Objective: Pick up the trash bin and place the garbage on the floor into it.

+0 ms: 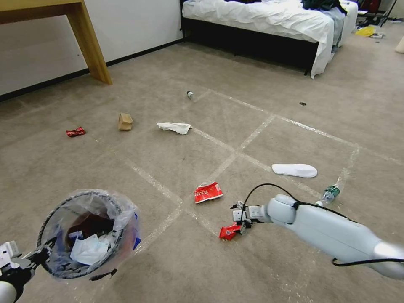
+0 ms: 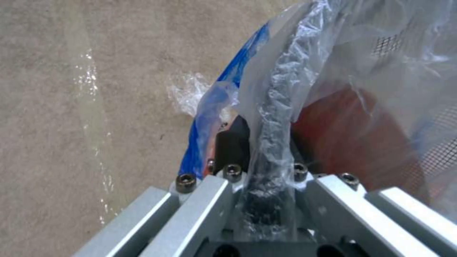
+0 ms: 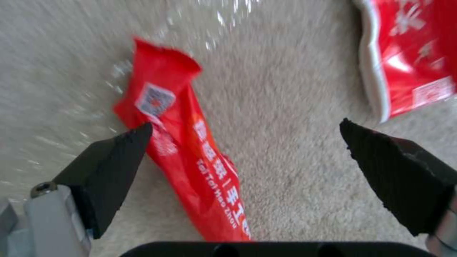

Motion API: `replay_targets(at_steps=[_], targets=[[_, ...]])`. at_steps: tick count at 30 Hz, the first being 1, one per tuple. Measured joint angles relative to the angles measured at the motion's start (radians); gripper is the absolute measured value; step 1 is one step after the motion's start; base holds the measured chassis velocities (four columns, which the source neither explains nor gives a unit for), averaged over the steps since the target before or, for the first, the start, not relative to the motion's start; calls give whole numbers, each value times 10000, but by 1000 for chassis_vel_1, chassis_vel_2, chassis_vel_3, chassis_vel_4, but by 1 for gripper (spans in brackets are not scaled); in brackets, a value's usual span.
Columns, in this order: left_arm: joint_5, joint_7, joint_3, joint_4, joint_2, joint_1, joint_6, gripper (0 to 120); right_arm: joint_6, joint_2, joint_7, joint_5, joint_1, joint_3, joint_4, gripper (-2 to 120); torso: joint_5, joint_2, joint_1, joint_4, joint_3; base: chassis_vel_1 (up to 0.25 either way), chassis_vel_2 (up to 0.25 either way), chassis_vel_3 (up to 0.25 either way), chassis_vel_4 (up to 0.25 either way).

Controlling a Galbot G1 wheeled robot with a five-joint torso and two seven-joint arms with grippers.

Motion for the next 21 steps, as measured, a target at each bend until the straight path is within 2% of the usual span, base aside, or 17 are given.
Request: replay_targets(at_steps=[5,13,21], targets=[[38,18,-79,22,-78,56,-42,1,69,385,-91,-366,52,-38,-729,100,2,0,0,0,-1,0,0,0,0],[82,25,-41,95,-155,-94,-74,1,124,174,-208,-384,148,-49,-713,100,1,0,0,-2,-1,0,0,0,0],[94,6,-22,60,-130,-127,-76,1,171,12,-211,-436,-339,207,-695,98,2,1,0,-2,-1,0,0,0,0]])
